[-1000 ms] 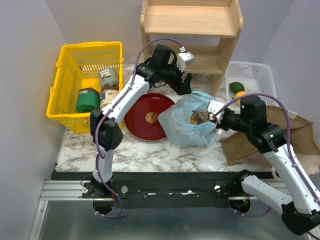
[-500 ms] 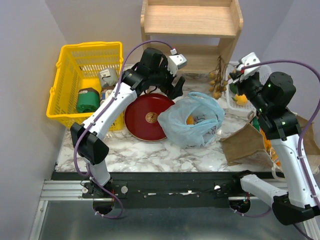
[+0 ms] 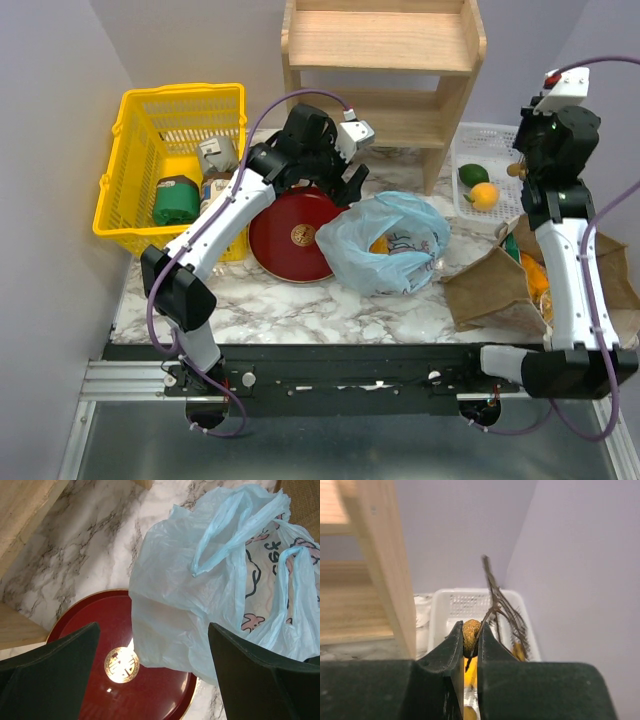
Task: Untie the knot of the grocery bags and take out the mixed food
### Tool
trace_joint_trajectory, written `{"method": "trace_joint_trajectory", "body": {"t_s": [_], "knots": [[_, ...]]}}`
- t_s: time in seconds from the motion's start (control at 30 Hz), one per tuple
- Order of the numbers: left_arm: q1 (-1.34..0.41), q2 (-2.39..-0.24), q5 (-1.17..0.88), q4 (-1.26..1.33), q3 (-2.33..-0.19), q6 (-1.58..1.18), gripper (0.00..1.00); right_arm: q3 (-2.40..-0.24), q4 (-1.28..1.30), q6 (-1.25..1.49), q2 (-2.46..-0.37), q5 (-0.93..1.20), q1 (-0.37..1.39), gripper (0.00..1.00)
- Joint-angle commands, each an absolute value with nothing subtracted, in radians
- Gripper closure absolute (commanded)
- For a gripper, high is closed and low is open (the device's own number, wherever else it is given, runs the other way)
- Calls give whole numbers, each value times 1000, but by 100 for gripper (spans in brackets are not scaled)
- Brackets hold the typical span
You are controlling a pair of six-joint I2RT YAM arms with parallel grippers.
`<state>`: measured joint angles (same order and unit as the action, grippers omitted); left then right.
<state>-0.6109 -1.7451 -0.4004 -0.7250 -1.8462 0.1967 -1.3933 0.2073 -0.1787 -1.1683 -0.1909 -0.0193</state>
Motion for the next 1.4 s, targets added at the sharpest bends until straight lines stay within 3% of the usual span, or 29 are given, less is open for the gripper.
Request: {"method": "trace_joint_trajectory", "body": {"t_s": [0.0, 0.23, 0.37, 0.43, 0.47, 0.5, 0.53, 0.6, 0.73, 0.87, 0.97, 1.17, 1.3, 1.37], "knots": [[-617, -1700, -379, -730, -1835, 215, 2, -1491, 302, 29, -1321, -238, -86, 100], [-618, -1701, -371, -730, -1836, 221, 1, -1664, 399, 204, -1569, -158, -178, 100], [-626, -1697, -371, -730, -1830, 222, 1, -1726, 399, 192, -1690, -306, -183, 99], [-629, -1694, -371, -730, -1822, 222, 1, -1756, 388, 187, -1724, -310, -183, 80], [-629, -1694, -371, -730, -1821, 224, 2, -1773, 376, 186, -1735, -313, -183, 60], [-630, -1692, -371, -732, -1816, 222, 1, -1781, 358, 186, -1755, -308, -183, 28], [-630, -1693, -373, -732, -1815, 221, 1, -1789, 353, 186, -1756, -301, -183, 19], [-634, -1695, -376, -732, -1813, 216, 1, -1781, 342, 186, -1735, -250, -183, 10], [-640, -1698, -376, -733, -1813, 218, 1, -1717, 336, 187, -1627, -111, -183, 9], [-644, -1701, -383, -735, -1807, 212, 1, -1602, 324, 161, -1474, 276, -183, 10], [-644, -1698, -414, -744, -1799, 196, 2, -1476, 313, 60, -1323, 547, -152, 17], [-644, -1629, -482, -765, -1714, 195, 1, -1170, 471, -354, -1036, 670, 112, 26], [-652, -1580, -511, -762, -1609, 207, 1, -962, 560, -475, -890, 675, 234, 46], [-657, -1568, -514, -759, -1580, 193, 1, -908, 581, -521, -853, 663, 271, 51]]}}
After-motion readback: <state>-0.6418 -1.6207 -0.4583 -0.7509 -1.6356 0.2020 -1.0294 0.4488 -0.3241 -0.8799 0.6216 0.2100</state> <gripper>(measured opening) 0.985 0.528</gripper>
